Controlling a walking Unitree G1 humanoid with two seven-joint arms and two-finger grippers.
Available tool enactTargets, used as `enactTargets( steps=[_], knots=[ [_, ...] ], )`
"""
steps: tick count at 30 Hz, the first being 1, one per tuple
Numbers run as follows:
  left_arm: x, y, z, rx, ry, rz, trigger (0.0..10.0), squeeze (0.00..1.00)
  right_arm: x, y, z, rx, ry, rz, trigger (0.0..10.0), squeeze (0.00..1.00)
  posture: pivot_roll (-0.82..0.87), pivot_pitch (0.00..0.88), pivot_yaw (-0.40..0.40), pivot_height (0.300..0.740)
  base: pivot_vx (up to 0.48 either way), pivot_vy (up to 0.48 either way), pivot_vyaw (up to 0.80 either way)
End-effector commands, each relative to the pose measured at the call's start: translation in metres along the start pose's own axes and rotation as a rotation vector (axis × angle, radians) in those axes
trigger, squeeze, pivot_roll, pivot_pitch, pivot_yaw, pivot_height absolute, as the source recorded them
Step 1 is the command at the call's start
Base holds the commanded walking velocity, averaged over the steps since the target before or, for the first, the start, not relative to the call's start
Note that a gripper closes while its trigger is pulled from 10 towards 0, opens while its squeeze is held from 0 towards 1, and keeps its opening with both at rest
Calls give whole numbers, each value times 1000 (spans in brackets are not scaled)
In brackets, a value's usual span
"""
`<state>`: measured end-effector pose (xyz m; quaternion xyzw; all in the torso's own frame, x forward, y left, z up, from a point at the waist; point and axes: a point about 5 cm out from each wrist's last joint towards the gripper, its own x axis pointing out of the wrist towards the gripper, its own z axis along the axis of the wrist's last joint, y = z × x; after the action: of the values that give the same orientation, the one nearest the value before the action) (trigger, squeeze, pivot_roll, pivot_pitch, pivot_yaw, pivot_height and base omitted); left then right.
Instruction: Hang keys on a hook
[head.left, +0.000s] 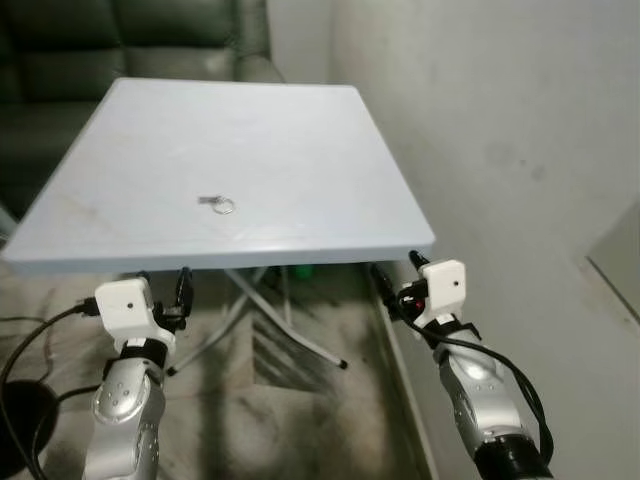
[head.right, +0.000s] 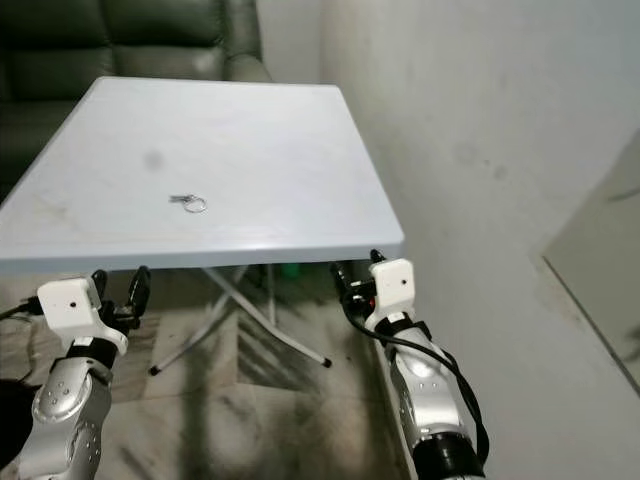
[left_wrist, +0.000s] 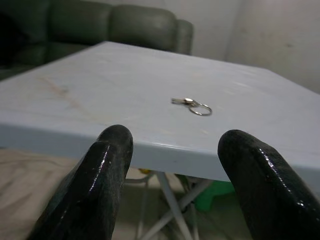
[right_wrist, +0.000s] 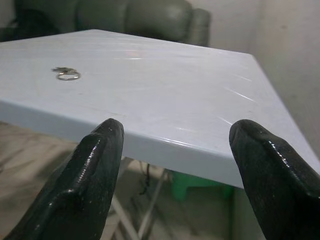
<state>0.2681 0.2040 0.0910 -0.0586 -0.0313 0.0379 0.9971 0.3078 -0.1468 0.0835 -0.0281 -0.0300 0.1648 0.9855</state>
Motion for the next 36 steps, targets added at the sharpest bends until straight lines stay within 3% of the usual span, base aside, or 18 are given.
enactTargets(
  steps=[1,6,16,36],
  knots=[
    [0,-3,0,7,5,-12,10000,0,-2,-5,0,-2,3,-13,10000,0,-66,0,-48,740,0,0,800],
    [0,-3,0,9,5,-14,10000,0,-2,-4,0,-7,-1,-5,10000,0,-66,0,-49,740,0,0,775],
    [1,-2,-1,-10,22,-5,10000,0,-2,-5,0,52,-6,-12,10000,0,-65,0,-49,740,0,72,0],
    [1,-2,-1,-12,27,4,10000,0,-4,-5,-2,60,1,-14,10000,0,-64,10,-51,740,0,440,0]
  ],
)
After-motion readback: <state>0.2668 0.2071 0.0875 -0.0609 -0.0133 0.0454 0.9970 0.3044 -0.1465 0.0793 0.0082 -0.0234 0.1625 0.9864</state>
